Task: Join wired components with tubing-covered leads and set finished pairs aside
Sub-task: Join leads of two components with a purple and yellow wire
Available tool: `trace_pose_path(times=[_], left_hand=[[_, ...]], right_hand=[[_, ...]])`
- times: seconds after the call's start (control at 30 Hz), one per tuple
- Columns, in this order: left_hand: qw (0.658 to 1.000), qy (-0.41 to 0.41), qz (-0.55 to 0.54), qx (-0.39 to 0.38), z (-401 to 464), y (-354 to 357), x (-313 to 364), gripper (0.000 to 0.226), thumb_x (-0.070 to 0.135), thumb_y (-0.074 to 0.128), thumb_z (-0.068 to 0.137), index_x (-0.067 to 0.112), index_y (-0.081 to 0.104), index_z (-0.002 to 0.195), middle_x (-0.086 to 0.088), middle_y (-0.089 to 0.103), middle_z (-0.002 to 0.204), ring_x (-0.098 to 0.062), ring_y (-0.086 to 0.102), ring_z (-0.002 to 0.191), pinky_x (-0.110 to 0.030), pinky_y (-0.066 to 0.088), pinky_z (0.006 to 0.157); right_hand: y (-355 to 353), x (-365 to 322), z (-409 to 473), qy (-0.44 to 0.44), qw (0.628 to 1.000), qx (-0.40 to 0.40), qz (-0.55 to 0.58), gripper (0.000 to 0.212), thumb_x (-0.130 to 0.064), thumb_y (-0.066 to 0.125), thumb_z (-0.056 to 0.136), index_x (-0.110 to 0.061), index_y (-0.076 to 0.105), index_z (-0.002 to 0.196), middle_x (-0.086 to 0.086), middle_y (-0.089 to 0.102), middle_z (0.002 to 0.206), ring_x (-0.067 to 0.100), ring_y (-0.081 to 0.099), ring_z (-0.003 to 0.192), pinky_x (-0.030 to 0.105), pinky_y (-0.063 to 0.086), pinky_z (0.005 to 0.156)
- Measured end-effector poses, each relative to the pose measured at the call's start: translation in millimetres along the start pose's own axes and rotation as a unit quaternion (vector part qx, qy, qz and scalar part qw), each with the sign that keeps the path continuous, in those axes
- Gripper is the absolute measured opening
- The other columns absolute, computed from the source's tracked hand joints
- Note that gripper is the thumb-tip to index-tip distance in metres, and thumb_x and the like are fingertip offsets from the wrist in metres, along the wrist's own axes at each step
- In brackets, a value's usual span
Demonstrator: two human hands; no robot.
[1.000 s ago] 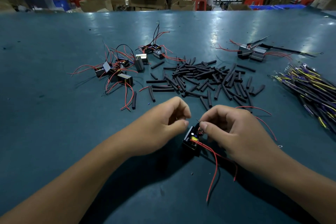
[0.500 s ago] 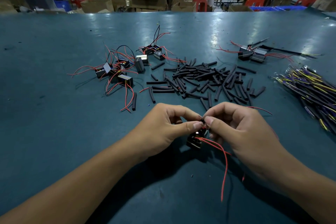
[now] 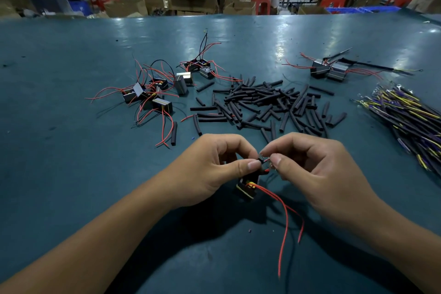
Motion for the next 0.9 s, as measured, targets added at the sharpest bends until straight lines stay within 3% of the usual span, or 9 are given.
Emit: trace_pose_path(times=[0.13, 0.23, 0.3, 0.43, 0.63, 0.77, 0.9], left_hand=[[1.0, 0.0, -0.006, -0.019, -0.3, 1.9, -1.3, 0.012, 0.026, 0.067, 0.09, 0.014, 0.068, 0.092, -0.007, 0.066, 0.079, -0.024, 0.056, 0.07, -0.041, 0.047, 0.07], [0.999, 0.002, -0.021, -0.043, -1.4, 5.7, 0.1, 0.015, 0.021, 0.065, 0.093, 0.006, 0.064, 0.095, -0.003, 0.063, 0.082, -0.014, 0.055, 0.075, -0.029, 0.046, 0.071], [0.998, 0.003, -0.032, -0.05, -1.9, 7.0, 1.9, 0.018, 0.02, 0.063, 0.092, 0.003, 0.063, 0.096, -0.003, 0.063, 0.084, -0.012, 0.056, 0.077, -0.023, 0.046, 0.072], [0.998, 0.0, -0.033, -0.049, -1.3, 6.7, 4.2, 0.017, 0.015, 0.062, 0.093, -0.001, 0.062, 0.097, -0.008, 0.063, 0.087, -0.014, 0.056, 0.079, -0.025, 0.047, 0.074], [0.998, -0.005, -0.034, -0.045, -1.6, 5.5, 4.7, 0.011, 0.006, 0.063, 0.093, -0.005, 0.062, 0.094, 0.005, 0.063, 0.077, -0.003, 0.056, 0.07, -0.014, 0.044, 0.066], [0.999, -0.008, -0.035, -0.042, -1.3, 3.9, 4.5, 0.007, 0.003, 0.064, 0.092, -0.003, 0.064, 0.093, 0.009, 0.064, 0.074, -0.001, 0.057, 0.067, -0.013, 0.044, 0.065], [0.999, -0.009, -0.03, -0.038, -1.7, 3.1, 4.2, 0.01, 0.009, 0.065, 0.092, -0.002, 0.065, 0.094, -0.002, 0.066, 0.081, -0.009, 0.059, 0.073, -0.018, 0.047, 0.068]], right_hand=[[0.1, -3.6, -1.5, -0.017, 1.0, -0.005, -0.006, 0.012, -0.021, 0.064, 0.086, -0.027, 0.073, 0.09, -0.002, 0.069, 0.075, 0.017, 0.063, 0.068, 0.031, 0.051, 0.062], [-0.2, -6.6, -2.6, -0.036, 0.999, -0.007, -0.024, 0.012, -0.02, 0.067, 0.085, -0.027, 0.074, 0.091, 0.0, 0.071, 0.083, 0.021, 0.067, 0.076, 0.045, 0.054, 0.07], [-0.7, -8.9, -2.6, -0.055, 0.997, -0.005, -0.047, 0.012, -0.02, 0.067, 0.085, -0.026, 0.075, 0.091, 0.0, 0.07, 0.084, 0.024, 0.067, 0.078, 0.047, 0.053, 0.069], [-2.3, -12.5, -2.0, -0.08, 0.994, -0.002, -0.079, 0.013, -0.019, 0.067, 0.085, -0.027, 0.075, 0.091, 0.0, 0.068, 0.08, 0.022, 0.065, 0.074, 0.041, 0.05, 0.065], [0.1, -14.0, -1.2, -0.1, 0.988, -0.014, -0.12, 0.022, -0.018, 0.065, 0.086, -0.03, 0.075, 0.102, -0.003, 0.067, 0.081, 0.02, 0.064, 0.075, 0.033, 0.05, 0.067], [0.7, -13.4, -0.3, -0.101, 0.988, -0.016, -0.12, 0.018, -0.018, 0.064, 0.086, -0.028, 0.073, 0.098, -0.002, 0.068, 0.081, 0.02, 0.065, 0.074, 0.038, 0.05, 0.064], [-0.8, -10.8, -0.1, -0.093, 0.989, -0.017, -0.113, 0.013, -0.018, 0.064, 0.086, -0.027, 0.07, 0.093, 0.0, 0.066, 0.075, 0.022, 0.062, 0.068, 0.042, 0.049, 0.062]])
Point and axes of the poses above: each hand's wrist, its own z-axis towards the middle knuckle, its own y-axis out of the palm, x = y × z, the point moved 7 cm from there along z, towards the middle knuckle
